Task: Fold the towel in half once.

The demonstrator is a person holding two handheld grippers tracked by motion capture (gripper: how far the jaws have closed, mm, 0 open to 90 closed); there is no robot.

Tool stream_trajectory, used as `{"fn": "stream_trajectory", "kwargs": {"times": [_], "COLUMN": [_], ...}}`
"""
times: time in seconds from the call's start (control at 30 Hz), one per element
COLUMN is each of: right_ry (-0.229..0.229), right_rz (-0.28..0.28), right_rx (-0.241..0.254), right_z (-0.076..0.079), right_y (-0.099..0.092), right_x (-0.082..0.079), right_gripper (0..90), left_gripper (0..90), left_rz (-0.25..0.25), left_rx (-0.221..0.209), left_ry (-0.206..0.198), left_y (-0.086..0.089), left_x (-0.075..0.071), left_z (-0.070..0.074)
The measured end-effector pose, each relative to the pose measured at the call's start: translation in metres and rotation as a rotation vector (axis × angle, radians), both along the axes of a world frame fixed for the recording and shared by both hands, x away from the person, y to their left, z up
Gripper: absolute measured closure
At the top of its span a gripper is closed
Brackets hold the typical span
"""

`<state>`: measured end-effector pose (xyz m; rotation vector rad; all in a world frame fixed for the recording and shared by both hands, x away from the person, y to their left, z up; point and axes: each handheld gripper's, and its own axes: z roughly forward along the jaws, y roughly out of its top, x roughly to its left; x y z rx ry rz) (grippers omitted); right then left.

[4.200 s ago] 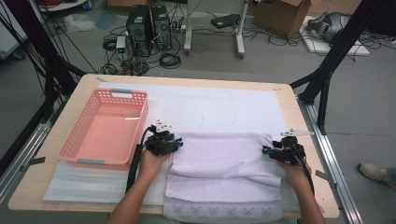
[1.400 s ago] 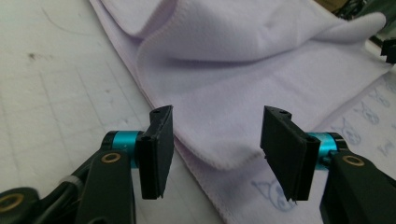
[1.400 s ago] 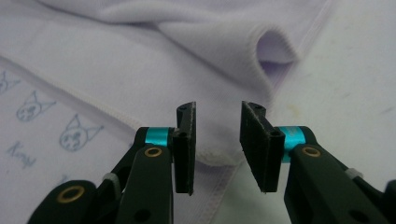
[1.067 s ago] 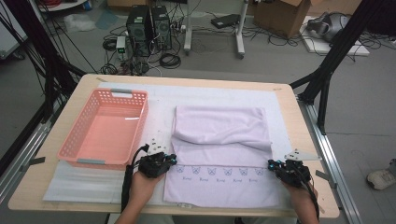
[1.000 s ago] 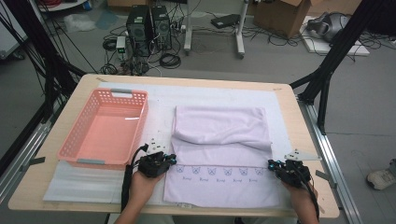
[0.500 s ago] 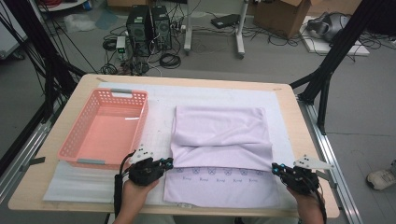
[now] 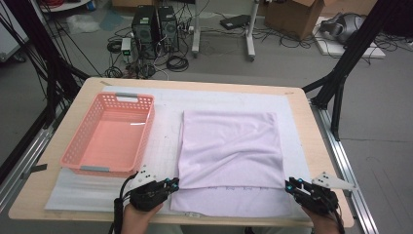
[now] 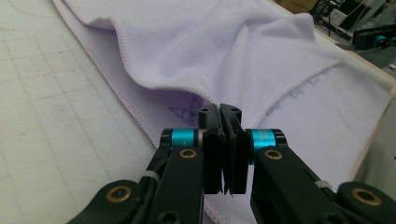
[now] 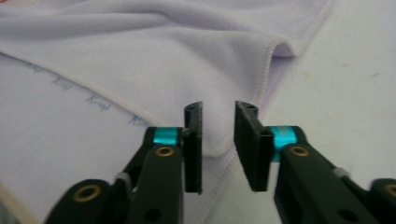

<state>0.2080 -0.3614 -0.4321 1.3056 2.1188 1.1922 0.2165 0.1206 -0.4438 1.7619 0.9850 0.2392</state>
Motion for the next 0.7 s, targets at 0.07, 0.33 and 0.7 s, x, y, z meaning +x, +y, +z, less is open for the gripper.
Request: {"fn": "stream_trajectory", "kwargs": {"times": [0.07,0.33,0.7], "right_ry": [0.021,0.053,0.029], "right_rz": [0.008,0.035,0.09], "right_rx": [-0.026,-0.099,-0.048], "right_z": [-0.007,-0.014,-0.001], "right_y": [0.007,0.016,0.006], "right_x": [0.01,0.016,-0.025], "right_gripper": [66.5,88.4,88.5], "left_gripper": [87.1,87.1,87.2], "left_rz": [0.005,0.006,-0.013], "left_rx": [0.0,-0.017,-0.04], "left_ry": [0.004,0.001,-0.011], "left_y": [0.001,0.004,0.011], "left_x": [0.001,-0.001,-0.024], "left_z": [-0.002,-0.003,0.003]}}
